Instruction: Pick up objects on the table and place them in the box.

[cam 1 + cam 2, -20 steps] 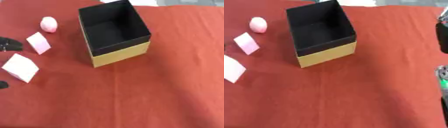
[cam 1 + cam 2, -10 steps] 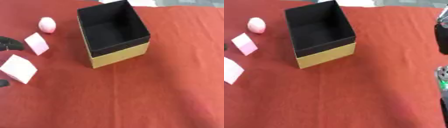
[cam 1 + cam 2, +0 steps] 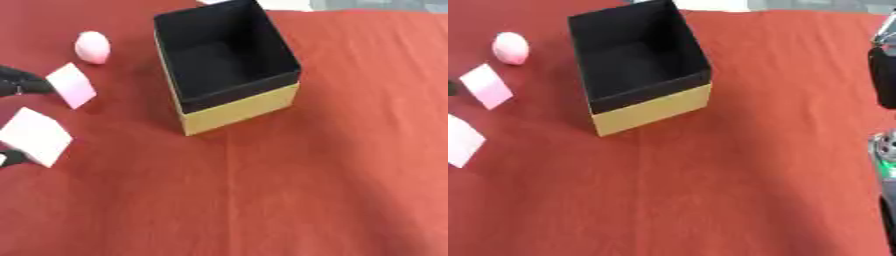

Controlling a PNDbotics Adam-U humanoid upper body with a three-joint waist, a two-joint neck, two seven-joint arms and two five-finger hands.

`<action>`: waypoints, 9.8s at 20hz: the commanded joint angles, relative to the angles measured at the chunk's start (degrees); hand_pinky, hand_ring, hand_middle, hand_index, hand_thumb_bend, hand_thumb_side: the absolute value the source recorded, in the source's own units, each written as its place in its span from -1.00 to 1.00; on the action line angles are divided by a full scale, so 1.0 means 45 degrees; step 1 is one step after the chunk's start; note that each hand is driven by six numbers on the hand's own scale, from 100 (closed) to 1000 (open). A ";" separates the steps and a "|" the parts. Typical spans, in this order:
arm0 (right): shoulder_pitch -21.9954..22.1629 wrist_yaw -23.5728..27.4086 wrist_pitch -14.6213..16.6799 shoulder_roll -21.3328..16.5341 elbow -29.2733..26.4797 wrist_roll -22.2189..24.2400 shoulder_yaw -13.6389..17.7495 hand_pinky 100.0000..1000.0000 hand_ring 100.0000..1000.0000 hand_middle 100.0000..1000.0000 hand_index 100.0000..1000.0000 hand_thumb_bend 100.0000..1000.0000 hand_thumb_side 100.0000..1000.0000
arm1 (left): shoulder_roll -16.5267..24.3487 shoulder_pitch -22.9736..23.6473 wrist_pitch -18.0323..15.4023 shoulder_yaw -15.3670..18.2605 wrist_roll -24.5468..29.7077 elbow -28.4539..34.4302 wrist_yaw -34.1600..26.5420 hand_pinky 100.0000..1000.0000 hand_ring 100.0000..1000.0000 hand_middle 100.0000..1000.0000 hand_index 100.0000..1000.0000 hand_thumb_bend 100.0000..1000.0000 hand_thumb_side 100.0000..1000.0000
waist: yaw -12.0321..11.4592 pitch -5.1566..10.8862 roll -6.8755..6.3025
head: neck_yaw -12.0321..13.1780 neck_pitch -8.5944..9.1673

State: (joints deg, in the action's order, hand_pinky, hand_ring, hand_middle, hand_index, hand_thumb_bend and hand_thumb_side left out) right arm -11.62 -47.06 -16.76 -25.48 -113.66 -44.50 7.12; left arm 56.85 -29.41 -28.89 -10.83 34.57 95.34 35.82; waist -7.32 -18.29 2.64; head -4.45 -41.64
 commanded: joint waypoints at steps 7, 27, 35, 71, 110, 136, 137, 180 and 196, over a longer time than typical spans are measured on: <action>-0.0153 0.0135 -0.0051 -0.0179 -0.0206 -0.0133 0.0028 0.58 0.42 0.50 0.73 -1.00 0.33 | -0.0012 -0.0564 -0.1311 -0.0125 0.1544 -0.0866 0.0643 0.62 0.78 0.81 1.00 -0.06 0.49 | 0.0061 0.0123 0.0013 | 0.0038 0.0256; -0.0222 0.0260 -0.0032 -0.0094 -0.0206 -0.0193 -0.0006 0.58 0.42 0.49 0.73 -1.00 0.33 | -0.0426 -0.0820 -0.1852 -0.0568 0.2057 -0.2333 0.1328 0.44 0.63 0.64 0.88 -0.20 0.34 | 0.0189 -0.0026 0.0132 | 0.0033 0.0328; -0.0186 0.0303 -0.0052 -0.0060 -0.0206 -0.0198 -0.0013 0.58 0.42 0.49 0.73 -1.00 0.33 | -0.0516 -0.0854 -0.1612 -0.0490 0.1194 -0.2186 0.0780 -0.09 0.10 0.03 0.41 -0.64 -0.46 | 0.0169 -0.0018 0.0188 | -0.0025 0.0359; 0.0140 0.0089 0.0023 -0.0363 -0.0206 0.0115 -0.0007 0.59 0.43 0.49 0.73 -1.00 0.30 | -0.4834 -0.6879 -0.0137 -0.0988 0.3838 -0.0912 -0.3203 -0.25 0.00 0.01 0.42 -1.00 -0.78 | 0.0095 0.0645 -0.0150 | -0.0071 -0.0293; -0.0258 0.0356 0.0319 -0.0087 -0.0206 0.0122 -0.0184 0.58 0.42 0.49 0.73 -1.00 0.30 | -1.0308 -0.8934 -0.1667 -0.0298 -0.0017 -0.8688 0.6596 0.31 0.60 0.67 0.90 -0.39 -0.64 | 0.1022 0.0352 -0.0178 | 0.0564 0.0096; -0.0054 0.0355 0.0290 -0.0139 -0.0206 0.0048 -0.0129 0.58 0.43 0.49 0.73 -1.00 0.30 | -0.9624 -0.9058 -0.2700 0.0154 -0.1966 -0.6176 0.5453 0.29 0.60 0.70 0.91 -1.00 -0.90 | 0.0692 0.0474 -0.0182 | 0.0534 -0.0370; -0.0027 0.0338 0.0280 -0.0160 -0.0206 0.0040 -0.0117 0.58 0.43 0.49 0.73 -1.00 0.30 | -0.9364 -0.9049 -0.2722 0.0094 -0.1946 -0.5881 0.5256 0.31 0.62 0.71 0.92 -0.89 -0.90 | 0.0624 0.0493 -0.0198 | 0.0476 -0.0407; 0.0111 0.0275 0.0156 -0.0052 -0.0206 -0.0234 -0.0051 0.58 0.43 0.48 0.73 -1.00 0.30 | -0.4531 -0.6843 -0.0715 -0.0466 0.2310 -0.7262 0.5871 0.45 0.69 0.64 0.98 0.11 0.68 | 0.0231 0.0396 -0.0135 | -0.0149 -0.0333; 0.0095 0.0325 0.0149 0.0063 -0.0206 -0.0345 -0.0062 0.58 0.43 0.47 0.73 -1.00 0.31 | -0.5118 -0.6879 -0.0629 -0.0406 0.1695 -0.8380 0.6767 0.15 0.36 0.29 0.86 0.00 0.60 | 0.0299 0.0306 -0.0141 | -0.0138 -0.0257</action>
State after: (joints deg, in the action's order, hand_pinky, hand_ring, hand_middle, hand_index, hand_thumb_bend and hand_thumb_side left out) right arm -10.66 -45.74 -15.75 -24.45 -113.66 -45.46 6.37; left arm 33.09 -59.36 -26.24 -13.23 37.22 57.41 66.09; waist -6.01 -17.86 2.19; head -5.11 -43.24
